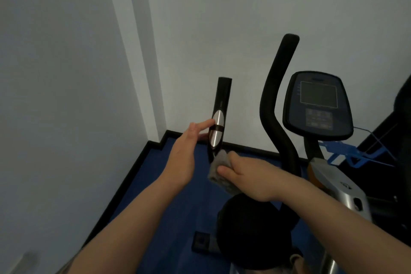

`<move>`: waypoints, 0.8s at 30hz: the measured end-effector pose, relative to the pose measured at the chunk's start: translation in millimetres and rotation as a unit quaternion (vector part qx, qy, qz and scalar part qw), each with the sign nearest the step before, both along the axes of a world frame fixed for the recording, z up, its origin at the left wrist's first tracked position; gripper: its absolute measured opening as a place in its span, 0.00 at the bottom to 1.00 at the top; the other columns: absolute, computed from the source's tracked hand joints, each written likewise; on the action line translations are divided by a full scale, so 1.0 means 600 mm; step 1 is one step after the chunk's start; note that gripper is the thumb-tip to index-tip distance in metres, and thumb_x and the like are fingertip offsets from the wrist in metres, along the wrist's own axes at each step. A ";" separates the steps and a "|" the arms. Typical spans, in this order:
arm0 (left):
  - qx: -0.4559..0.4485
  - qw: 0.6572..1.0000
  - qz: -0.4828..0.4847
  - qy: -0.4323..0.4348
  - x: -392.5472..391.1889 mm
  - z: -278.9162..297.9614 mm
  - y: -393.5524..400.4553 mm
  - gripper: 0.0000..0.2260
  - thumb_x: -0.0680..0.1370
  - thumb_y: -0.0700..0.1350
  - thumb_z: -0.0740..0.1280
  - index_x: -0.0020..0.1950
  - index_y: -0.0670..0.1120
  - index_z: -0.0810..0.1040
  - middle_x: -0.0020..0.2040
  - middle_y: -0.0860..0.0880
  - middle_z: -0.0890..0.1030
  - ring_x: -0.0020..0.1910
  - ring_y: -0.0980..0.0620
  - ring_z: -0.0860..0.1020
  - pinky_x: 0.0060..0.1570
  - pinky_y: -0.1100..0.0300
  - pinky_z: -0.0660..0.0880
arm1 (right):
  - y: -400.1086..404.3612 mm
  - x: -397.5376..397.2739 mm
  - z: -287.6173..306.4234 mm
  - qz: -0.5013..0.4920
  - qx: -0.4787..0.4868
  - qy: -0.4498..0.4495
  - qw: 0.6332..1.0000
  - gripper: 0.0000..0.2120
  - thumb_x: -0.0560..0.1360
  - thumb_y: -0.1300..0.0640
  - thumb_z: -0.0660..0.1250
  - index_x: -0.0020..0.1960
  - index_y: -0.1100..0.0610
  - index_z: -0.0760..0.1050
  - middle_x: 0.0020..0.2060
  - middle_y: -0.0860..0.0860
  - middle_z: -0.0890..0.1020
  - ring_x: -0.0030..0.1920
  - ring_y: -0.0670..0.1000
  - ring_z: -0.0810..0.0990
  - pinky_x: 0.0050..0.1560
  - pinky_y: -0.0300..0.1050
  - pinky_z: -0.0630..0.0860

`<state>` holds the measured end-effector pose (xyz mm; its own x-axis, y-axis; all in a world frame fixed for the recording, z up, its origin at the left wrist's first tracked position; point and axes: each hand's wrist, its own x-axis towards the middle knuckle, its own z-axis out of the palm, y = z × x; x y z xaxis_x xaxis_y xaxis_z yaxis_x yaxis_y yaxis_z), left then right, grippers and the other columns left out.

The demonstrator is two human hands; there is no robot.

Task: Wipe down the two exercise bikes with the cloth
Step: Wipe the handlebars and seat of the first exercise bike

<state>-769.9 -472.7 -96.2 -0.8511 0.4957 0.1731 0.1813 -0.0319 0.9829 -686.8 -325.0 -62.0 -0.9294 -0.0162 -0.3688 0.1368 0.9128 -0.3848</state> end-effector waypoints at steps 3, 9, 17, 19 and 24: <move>-0.032 0.999 -0.017 0.038 -0.006 0.005 -0.009 0.25 0.80 0.61 0.46 0.68 0.57 0.74 0.61 0.55 0.81 0.61 0.59 0.77 0.66 0.59 0.70 | -0.024 -0.029 -0.005 -0.036 -0.041 0.055 0.997 0.22 0.83 0.43 0.46 0.65 0.54 0.68 0.57 0.54 0.77 0.56 0.54 0.77 0.58 0.51 0.72; -0.028 0.998 -0.015 0.052 -0.003 0.004 -0.007 0.25 0.82 0.60 0.46 0.69 0.53 0.74 0.63 0.54 0.79 0.63 0.59 0.75 0.64 0.67 0.69 | 0.004 -0.025 -0.009 -0.052 -0.149 0.020 0.987 0.24 0.81 0.38 0.49 0.65 0.53 0.70 0.61 0.51 0.77 0.60 0.50 0.76 0.65 0.50 0.70; 0.004 0.999 -0.002 0.044 -0.027 0.011 -0.010 0.24 0.81 0.58 0.48 0.66 0.50 0.76 0.61 0.55 0.80 0.62 0.60 0.76 0.61 0.71 0.69 | -0.005 -0.058 -0.019 -0.211 -0.333 0.064 0.917 0.25 0.81 0.38 0.49 0.66 0.51 0.74 0.58 0.50 0.79 0.58 0.49 0.77 0.64 0.47 0.71; 0.017 0.999 0.023 0.036 -0.027 0.009 -0.002 0.22 0.79 0.58 0.50 0.65 0.53 0.76 0.61 0.57 0.80 0.61 0.62 0.77 0.61 0.70 0.70 | -0.009 -0.090 -0.008 -0.272 -0.422 0.082 0.861 0.25 0.81 0.38 0.48 0.64 0.51 0.75 0.56 0.51 0.80 0.57 0.50 0.78 0.62 0.46 0.73; 0.030 0.999 0.012 0.020 -0.037 0.012 0.009 0.20 0.78 0.60 0.53 0.67 0.58 0.72 0.63 0.62 0.77 0.62 0.68 0.73 0.57 0.76 0.68 | -0.026 -0.111 -0.021 -0.280 -0.384 0.191 0.859 0.17 0.82 0.41 0.50 0.64 0.51 0.66 0.54 0.47 0.78 0.51 0.42 0.76 0.47 0.35 0.71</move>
